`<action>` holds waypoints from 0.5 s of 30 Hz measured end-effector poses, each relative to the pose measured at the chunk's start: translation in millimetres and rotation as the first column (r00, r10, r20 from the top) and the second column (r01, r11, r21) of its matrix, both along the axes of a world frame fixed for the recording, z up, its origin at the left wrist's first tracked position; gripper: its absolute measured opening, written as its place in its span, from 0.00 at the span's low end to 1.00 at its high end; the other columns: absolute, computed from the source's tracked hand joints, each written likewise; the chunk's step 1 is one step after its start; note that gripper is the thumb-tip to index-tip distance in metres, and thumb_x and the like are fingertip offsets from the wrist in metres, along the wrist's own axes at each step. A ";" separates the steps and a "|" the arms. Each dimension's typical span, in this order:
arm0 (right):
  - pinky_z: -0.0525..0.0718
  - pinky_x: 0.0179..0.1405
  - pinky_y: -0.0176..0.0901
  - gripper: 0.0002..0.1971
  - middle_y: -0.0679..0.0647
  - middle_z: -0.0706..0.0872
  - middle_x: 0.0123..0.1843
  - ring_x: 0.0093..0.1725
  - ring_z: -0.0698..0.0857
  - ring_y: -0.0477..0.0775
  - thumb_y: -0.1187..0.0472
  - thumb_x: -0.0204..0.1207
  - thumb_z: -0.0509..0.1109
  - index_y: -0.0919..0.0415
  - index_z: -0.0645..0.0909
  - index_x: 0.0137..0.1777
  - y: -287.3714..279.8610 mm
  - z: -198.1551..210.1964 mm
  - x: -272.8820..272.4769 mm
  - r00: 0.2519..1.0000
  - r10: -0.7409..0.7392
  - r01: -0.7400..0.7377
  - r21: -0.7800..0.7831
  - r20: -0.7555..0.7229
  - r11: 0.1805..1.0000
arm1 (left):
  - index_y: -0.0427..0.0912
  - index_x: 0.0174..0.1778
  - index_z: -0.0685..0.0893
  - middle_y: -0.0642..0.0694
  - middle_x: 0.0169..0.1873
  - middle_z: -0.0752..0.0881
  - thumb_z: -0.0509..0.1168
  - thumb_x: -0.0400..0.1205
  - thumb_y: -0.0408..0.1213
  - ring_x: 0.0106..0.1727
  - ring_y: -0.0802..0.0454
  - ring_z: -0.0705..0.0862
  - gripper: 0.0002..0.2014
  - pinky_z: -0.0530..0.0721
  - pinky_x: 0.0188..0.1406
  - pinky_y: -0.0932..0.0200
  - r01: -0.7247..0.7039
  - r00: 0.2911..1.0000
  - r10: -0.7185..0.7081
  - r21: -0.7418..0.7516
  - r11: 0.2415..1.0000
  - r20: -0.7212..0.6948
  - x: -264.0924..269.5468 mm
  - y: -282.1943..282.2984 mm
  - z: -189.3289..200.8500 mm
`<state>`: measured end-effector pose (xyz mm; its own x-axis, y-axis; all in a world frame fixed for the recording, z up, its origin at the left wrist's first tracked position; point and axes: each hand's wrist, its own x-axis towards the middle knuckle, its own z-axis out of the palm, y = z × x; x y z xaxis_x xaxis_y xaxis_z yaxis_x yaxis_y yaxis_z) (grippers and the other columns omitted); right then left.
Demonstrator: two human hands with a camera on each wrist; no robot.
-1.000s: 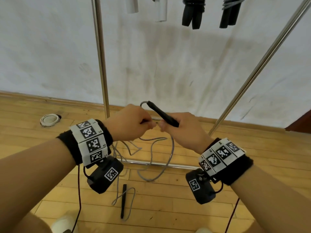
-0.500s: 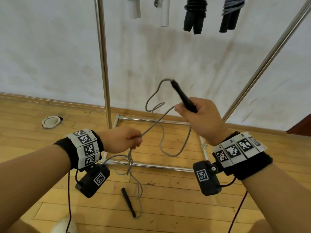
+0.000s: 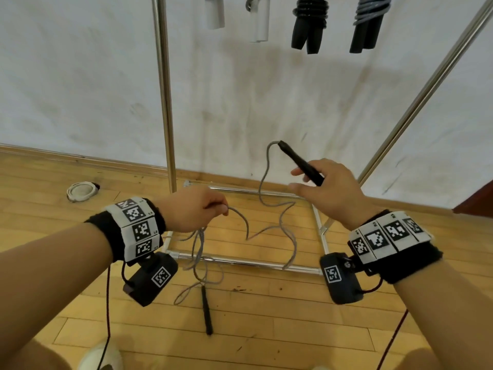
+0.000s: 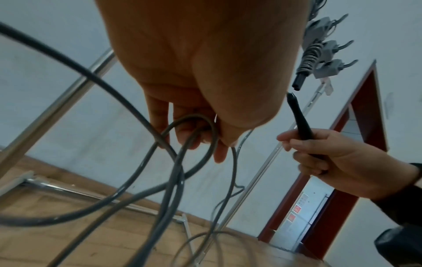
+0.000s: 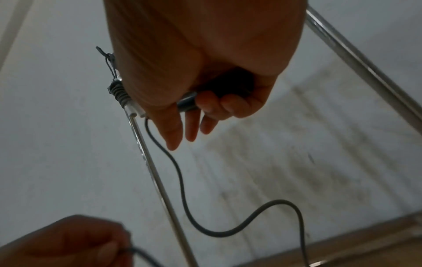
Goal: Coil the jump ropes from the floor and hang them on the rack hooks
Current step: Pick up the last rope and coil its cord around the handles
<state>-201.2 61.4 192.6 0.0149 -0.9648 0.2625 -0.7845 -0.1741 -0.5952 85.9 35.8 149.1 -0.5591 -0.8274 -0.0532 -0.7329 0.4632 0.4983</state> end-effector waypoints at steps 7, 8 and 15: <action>0.70 0.28 0.32 0.06 0.40 0.80 0.26 0.25 0.76 0.40 0.51 0.79 0.73 0.53 0.87 0.47 15.1 -23.1 47.2 0.960 0.269 -0.278 0.140 0.084 0.950 | 0.50 0.51 0.85 0.52 0.30 0.82 0.57 0.89 0.45 0.30 0.61 0.79 0.11 0.75 0.28 0.67 0.071 0.986 -0.092 -0.150 0.986 -0.136 -22.6 13.7 18.3; 0.70 0.27 0.32 0.06 0.40 0.79 0.25 0.25 0.75 0.41 0.52 0.80 0.72 0.54 0.87 0.46 16.7 -24.5 51.6 0.949 0.292 -0.307 0.142 0.120 0.941 | 0.49 0.49 0.85 0.52 0.27 0.80 0.57 0.89 0.44 0.28 0.61 0.78 0.11 0.75 0.27 0.67 0.063 0.981 -0.091 -0.159 0.985 -0.173 -24.2 15.7 20.5; 0.73 0.26 0.36 0.14 0.52 0.82 0.27 0.22 0.74 0.43 0.51 0.79 0.73 0.59 0.83 0.36 13.2 -9.7 53.0 0.968 0.174 -0.190 0.075 0.180 0.979 | 0.49 0.42 0.78 0.50 0.31 0.83 0.57 0.89 0.43 0.29 0.60 0.82 0.10 0.79 0.29 0.67 0.061 0.971 -0.052 0.029 0.998 -0.234 -20.5 18.5 19.5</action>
